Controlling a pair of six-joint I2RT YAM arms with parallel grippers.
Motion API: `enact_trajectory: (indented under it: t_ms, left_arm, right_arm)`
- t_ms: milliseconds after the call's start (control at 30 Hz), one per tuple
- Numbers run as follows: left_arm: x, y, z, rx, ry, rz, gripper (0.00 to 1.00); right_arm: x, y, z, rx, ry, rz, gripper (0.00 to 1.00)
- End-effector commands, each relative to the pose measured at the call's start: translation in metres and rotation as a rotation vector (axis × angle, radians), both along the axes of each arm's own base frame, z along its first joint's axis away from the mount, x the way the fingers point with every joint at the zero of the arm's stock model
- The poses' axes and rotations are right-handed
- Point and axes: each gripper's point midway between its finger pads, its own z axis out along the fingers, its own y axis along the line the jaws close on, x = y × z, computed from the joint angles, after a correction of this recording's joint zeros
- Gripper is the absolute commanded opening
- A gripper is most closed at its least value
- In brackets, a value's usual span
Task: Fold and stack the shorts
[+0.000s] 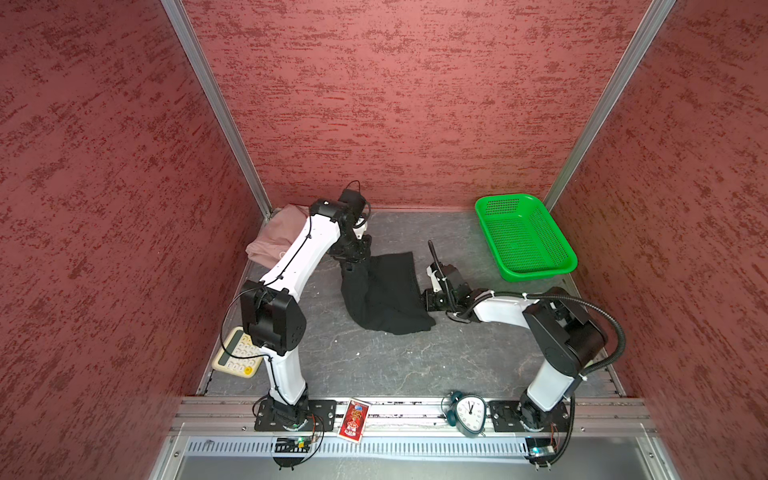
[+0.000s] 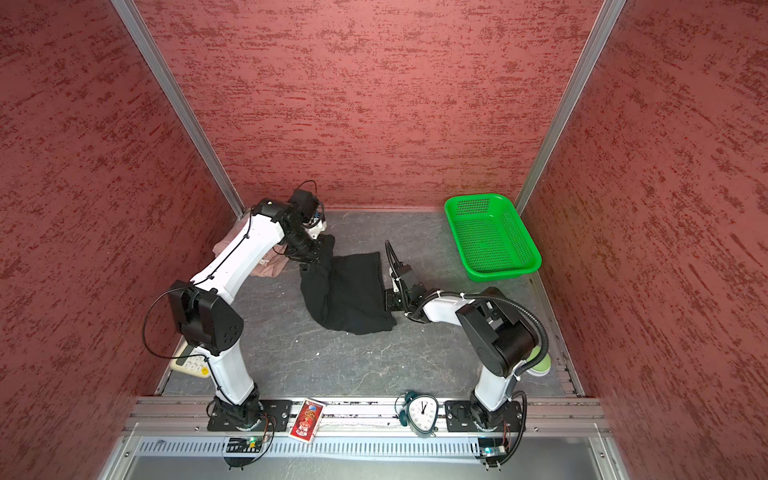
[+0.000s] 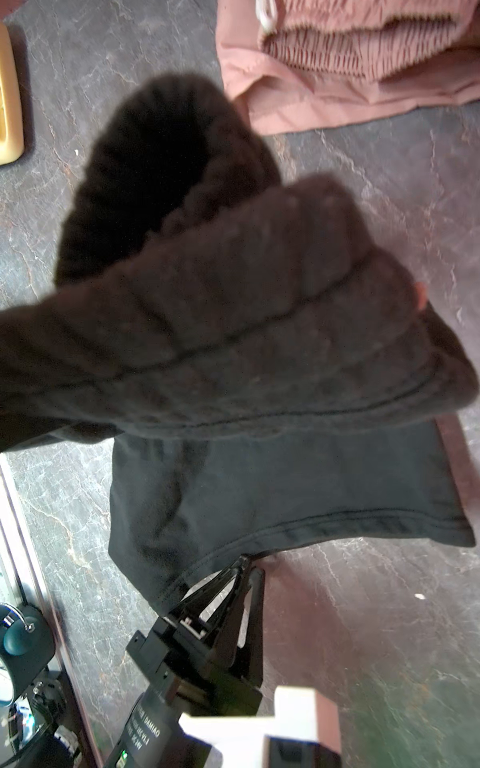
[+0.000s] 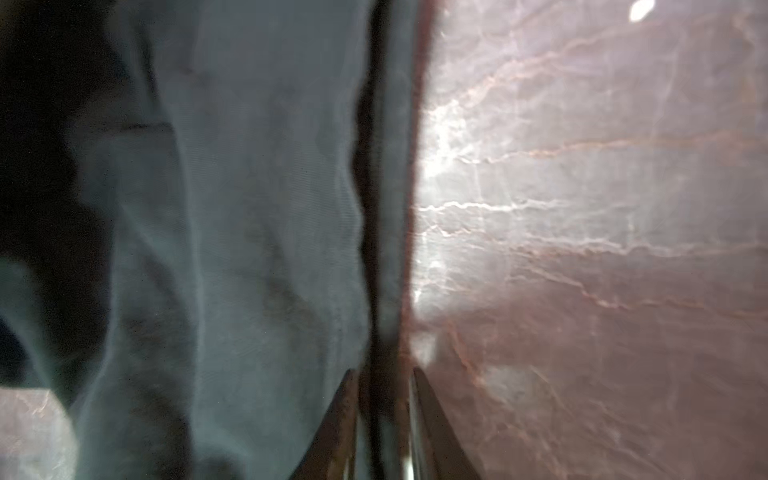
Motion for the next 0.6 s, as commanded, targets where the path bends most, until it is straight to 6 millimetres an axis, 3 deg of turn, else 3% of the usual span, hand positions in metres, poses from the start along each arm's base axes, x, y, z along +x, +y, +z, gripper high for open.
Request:
enact_trajectory:
  t_ms: [0, 233, 467, 500, 567]
  left_arm:
    - [-0.006, -0.019, 0.007, -0.011, 0.009, -0.004, 0.06]
    - [-0.01, -0.071, -0.011, -0.022, 0.049, -0.062, 0.08]
    - [-0.016, -0.108, -0.047, 0.02, 0.126, -0.128, 0.12]
    - [-0.017, -0.112, -0.053, 0.028, 0.139, -0.137, 0.15]
    - [-0.02, -0.12, -0.059, 0.026, 0.156, -0.158, 0.42]
  right_arm:
    - [0.011, 0.007, -0.004, 0.014, -0.017, -0.02, 0.23]
    - [0.015, 0.018, -0.013, 0.057, 0.003, -0.013, 0.25]
    - [0.02, 0.004, 0.014, 0.06, -0.061, -0.084, 0.5]
    - [0.021, -0.001, 0.018, 0.06, -0.071, -0.099, 0.51]
    - [0.019, -0.011, 0.028, 0.059, -0.084, -0.125, 0.54]
